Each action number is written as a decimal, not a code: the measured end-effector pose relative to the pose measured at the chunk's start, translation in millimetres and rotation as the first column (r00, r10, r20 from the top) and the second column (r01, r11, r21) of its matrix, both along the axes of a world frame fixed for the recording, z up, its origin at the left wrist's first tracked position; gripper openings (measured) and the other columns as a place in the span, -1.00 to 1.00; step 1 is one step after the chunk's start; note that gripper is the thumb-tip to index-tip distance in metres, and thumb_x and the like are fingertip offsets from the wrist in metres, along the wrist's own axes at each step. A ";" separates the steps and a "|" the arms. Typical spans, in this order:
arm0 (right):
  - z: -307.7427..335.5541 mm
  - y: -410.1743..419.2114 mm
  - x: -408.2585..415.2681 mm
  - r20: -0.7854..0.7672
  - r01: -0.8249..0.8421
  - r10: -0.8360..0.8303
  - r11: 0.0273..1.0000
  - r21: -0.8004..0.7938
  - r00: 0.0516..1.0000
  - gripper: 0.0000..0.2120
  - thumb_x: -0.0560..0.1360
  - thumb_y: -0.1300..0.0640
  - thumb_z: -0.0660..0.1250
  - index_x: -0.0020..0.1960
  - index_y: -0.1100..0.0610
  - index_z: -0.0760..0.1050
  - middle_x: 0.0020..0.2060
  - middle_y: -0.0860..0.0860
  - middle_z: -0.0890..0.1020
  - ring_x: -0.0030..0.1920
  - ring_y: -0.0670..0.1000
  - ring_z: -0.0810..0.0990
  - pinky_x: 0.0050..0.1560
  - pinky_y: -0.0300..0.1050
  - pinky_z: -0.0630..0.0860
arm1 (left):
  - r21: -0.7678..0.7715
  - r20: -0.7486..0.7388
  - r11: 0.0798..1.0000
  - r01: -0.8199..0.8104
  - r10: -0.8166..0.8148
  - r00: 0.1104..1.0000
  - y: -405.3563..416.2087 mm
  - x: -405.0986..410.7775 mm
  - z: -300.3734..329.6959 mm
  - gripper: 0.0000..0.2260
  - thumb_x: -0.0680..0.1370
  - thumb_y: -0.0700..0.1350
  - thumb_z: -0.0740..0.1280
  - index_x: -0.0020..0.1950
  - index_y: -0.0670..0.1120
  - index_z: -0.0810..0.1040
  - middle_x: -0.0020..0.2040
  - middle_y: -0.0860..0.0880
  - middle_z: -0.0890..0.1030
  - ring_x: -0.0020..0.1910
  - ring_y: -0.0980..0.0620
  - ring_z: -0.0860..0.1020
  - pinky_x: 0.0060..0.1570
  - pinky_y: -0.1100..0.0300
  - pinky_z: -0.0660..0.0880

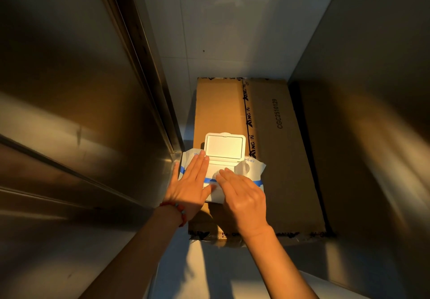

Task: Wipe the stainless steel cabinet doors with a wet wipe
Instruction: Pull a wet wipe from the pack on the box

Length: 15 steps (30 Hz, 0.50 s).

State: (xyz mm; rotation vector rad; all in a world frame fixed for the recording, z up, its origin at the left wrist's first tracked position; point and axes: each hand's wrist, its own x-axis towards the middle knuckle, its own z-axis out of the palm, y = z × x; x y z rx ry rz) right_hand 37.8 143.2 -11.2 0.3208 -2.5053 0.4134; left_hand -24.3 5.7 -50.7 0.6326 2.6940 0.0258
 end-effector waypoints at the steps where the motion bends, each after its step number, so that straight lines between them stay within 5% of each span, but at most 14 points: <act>1: 0.8 0.2 0.2 -0.015 0.001 -0.001 1.000 -0.004 1.000 -0.60 0.06 0.14 0.67 -0.16 0.23 0.68 -0.18 0.12 0.71 -0.15 0.04 0.70 -0.15 -0.11 0.61 | -0.004 0.005 1.000 -0.002 0.002 1.000 0.4 -0.1 0.1 -0.40 0.61 0.18 -0.13 0.45 -0.04 -0.41 0.47 0.01 -0.38 0.47 0.04 -0.33 0.34 -0.01 -0.35; 5: 2.1 -0.2 0.0 -0.111 -0.010 0.006 0.999 -0.039 0.994 -0.84 0.31 0.21 0.43 -0.15 0.26 0.67 -0.16 0.15 0.70 -0.13 0.07 0.70 -0.12 -0.07 0.61 | 0.009 0.004 1.000 -0.011 0.011 1.000 0.5 0.5 0.6 -0.39 0.61 0.17 -0.11 0.48 -0.06 -0.38 0.51 0.00 -0.33 0.42 0.08 -0.37 0.34 0.01 -0.35; 15: 9.2 3.0 3.2 -0.169 -0.018 0.010 0.999 -0.044 0.986 -0.78 0.47 0.19 0.29 -0.11 0.29 0.67 -0.12 0.17 0.69 -0.07 0.10 0.69 -0.08 0.00 0.62 | -0.023 0.038 1.000 -0.002 0.003 0.999 2.1 -0.7 4.2 -0.38 0.62 0.16 -0.09 0.49 -0.06 -0.37 0.50 -0.01 -0.35 0.48 0.02 -0.31 0.39 -0.07 -0.31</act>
